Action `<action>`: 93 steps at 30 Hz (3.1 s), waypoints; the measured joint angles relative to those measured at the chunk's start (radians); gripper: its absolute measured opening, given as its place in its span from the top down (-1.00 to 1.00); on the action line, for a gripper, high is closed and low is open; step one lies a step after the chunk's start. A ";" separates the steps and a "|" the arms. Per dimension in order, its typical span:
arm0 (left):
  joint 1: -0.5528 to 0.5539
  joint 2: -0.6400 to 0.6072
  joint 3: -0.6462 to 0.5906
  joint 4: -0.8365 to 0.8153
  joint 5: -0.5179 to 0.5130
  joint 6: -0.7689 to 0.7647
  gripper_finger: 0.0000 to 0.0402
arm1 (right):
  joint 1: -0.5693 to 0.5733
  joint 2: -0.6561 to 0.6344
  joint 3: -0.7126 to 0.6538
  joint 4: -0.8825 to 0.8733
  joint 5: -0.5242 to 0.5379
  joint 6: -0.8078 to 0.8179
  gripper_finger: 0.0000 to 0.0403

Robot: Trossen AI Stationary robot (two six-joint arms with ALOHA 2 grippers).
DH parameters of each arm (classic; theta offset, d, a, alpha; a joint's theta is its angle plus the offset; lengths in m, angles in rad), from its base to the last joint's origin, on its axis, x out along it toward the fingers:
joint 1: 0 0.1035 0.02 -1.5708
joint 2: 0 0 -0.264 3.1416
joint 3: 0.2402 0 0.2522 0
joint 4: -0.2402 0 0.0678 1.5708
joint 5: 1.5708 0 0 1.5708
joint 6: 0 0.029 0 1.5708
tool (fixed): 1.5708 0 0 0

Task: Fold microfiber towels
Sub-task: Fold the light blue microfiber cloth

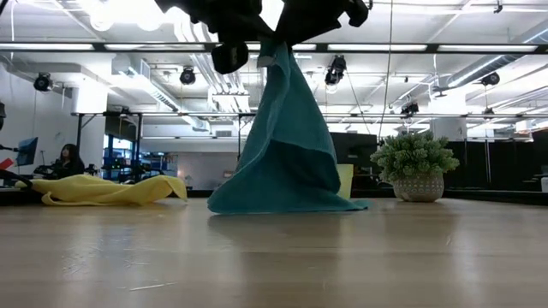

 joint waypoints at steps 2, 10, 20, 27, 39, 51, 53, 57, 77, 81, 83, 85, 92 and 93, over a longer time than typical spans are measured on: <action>0.000 0.000 0.000 -0.003 0.009 0.021 1.00 | -0.001 0.000 0.000 0.011 0.000 -0.012 0.36; 0.002 -0.003 0.000 -0.009 0.031 0.054 1.00 | 0.018 -0.015 -0.003 0.097 -0.016 -0.156 0.37; 0.020 0.000 -0.002 -0.006 -0.026 0.056 1.00 | 0.039 -0.083 -0.003 0.230 -0.101 -0.234 0.39; 0.048 0.013 -0.002 0.019 -0.069 0.050 1.00 | 0.032 -0.108 -0.008 0.194 -0.238 -0.251 0.39; 0.054 0.009 -0.007 0.025 -0.018 0.019 1.00 | -0.028 -0.107 -0.103 0.168 -0.238 -0.101 0.38; 0.052 0.006 0.003 0.025 0.004 0.015 1.00 | -0.075 -0.106 -0.126 0.152 -0.228 -0.102 0.39; 0.052 0.004 0.003 0.020 0.008 0.015 1.00 | -0.080 -0.106 -0.126 0.130 -0.228 -0.105 0.39; 0.052 -0.007 0.004 0.020 0.033 0.015 1.00 | -0.085 -0.106 -0.126 0.047 -0.228 -0.085 0.39; 0.045 -0.025 0.000 0.025 0.133 -0.007 1.00 | -0.149 -0.106 -0.128 0.128 -0.272 -0.193 0.39; 0.043 -0.025 0.000 0.025 0.163 -0.007 1.00 | -0.175 -0.106 -0.129 0.149 -0.377 -0.228 0.39; 0.043 -0.025 0.000 0.024 0.195 -0.007 1.00 | -0.189 -0.106 -0.136 0.153 -0.431 -0.237 0.39; 0.043 -0.025 0.000 0.024 0.227 -0.007 1.00 | -0.201 -0.106 -0.149 0.166 -0.487 -0.241 0.39; 0.043 -0.042 0.002 0.020 0.293 -0.015 1.00 | -0.220 -0.106 -0.240 0.304 -0.543 -0.231 0.39; 0.043 -0.048 0.001 0.020 0.297 -0.021 1.00 | -0.220 -0.106 -0.253 0.327 -0.543 -0.224 0.39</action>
